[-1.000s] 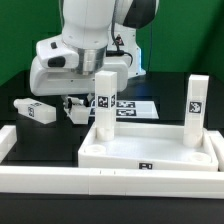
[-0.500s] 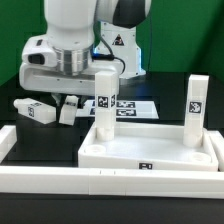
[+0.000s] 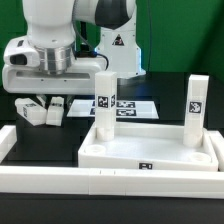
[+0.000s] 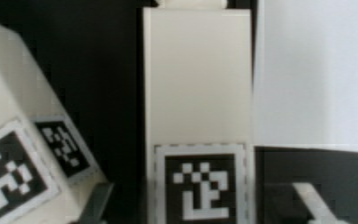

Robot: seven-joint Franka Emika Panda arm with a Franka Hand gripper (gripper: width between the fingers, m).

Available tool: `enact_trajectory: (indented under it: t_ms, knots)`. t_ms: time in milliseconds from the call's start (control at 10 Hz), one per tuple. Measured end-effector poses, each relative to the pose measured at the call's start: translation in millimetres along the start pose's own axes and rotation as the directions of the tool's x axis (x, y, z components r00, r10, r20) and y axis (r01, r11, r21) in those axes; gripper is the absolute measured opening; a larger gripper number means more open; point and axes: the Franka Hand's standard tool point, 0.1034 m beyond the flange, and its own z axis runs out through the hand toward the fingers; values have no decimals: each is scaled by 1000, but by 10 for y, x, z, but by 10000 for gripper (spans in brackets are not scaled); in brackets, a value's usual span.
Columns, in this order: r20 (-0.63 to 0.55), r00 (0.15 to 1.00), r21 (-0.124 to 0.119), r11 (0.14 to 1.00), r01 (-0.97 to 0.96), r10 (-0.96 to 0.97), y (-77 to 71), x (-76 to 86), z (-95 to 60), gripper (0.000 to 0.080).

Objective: Assemble desk

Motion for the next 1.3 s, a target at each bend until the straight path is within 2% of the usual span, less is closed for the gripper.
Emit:
enact_trajectory:
  t_ms: [400, 500, 600, 700, 800, 1300]
  knots:
    - [-13, 1000, -9, 1000, -3, 3, 16, 88, -27, 287]
    - [-4, 1000, 3, 1000, -23, 23, -38, 76, -22, 287]
    - [23, 997, 53, 996, -72, 71, -138, 35, -6, 287]
    - [26, 994, 70, 992, -106, 105, -194, 45, -11, 287]
    - [25, 994, 71, 991, -111, 109, -238, 59, -18, 287]
    - [24, 994, 71, 992, -105, 103, -232, 59, -17, 287]
